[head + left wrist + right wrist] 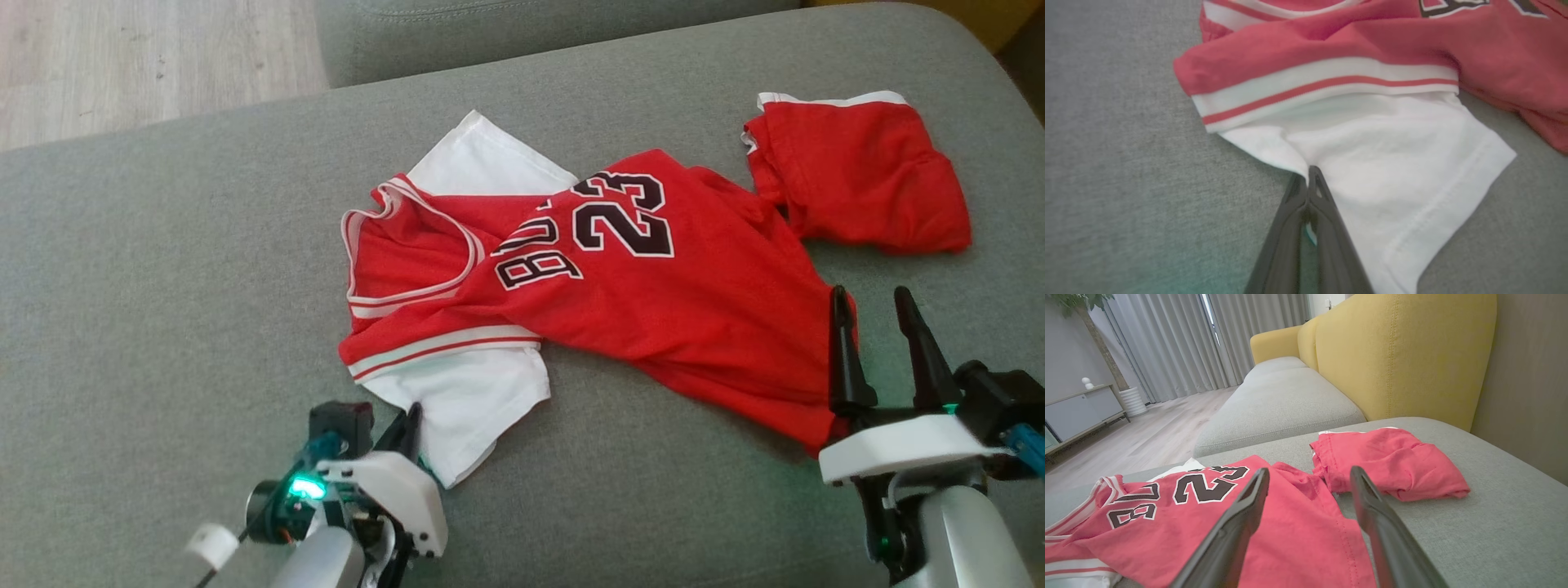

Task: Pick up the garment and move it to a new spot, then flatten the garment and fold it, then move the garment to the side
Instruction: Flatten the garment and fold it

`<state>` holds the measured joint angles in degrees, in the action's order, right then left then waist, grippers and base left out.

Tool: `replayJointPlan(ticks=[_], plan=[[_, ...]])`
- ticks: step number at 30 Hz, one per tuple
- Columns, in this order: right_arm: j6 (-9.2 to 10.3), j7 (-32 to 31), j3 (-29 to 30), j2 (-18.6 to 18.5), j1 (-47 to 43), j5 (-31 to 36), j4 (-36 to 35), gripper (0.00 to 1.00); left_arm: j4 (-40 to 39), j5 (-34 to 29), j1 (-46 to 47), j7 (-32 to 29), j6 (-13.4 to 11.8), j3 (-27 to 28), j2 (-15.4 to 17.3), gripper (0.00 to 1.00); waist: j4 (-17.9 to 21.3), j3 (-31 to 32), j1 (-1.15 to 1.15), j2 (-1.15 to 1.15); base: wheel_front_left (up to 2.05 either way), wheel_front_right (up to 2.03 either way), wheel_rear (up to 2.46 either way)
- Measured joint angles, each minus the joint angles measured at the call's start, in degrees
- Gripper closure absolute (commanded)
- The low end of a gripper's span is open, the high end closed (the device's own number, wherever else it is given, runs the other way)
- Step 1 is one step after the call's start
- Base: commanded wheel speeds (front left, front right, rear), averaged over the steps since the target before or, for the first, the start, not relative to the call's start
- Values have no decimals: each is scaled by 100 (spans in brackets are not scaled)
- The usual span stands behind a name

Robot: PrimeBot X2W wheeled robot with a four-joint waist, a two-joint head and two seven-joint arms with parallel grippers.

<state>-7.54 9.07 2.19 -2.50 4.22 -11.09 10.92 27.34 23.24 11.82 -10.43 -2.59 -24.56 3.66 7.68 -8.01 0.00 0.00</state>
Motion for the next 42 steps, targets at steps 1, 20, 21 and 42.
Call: replayJointPlan(ticks=[1, 20, 21, 42], plan=[[0, -1, 4, 0, 0, 0, 15, 0, -7, 3, -21, 118, -34, 26, -2, 100, -5, 5, 0, 0, 0, 0, 0], [0, -910, 71, 2, -410, 4, 434, 0, -357, 125, -62, 2230, -424, 692, -32, 100, -105, 94, 0, 0, 0, 0, 0], [0, -965, 134, 1, -438, 20, 469, 0, -358, 125, -58, 2264, -450, 736, -34, 100, -103, 92, 0, 0, 0, 0, 0], [0, -1491, 33, 1, -512, -465, 839, 0, -252, 125, -42, 2363, -447, 745, -35, 100, -128, 105, 0, 0, 0, 0, 0]])
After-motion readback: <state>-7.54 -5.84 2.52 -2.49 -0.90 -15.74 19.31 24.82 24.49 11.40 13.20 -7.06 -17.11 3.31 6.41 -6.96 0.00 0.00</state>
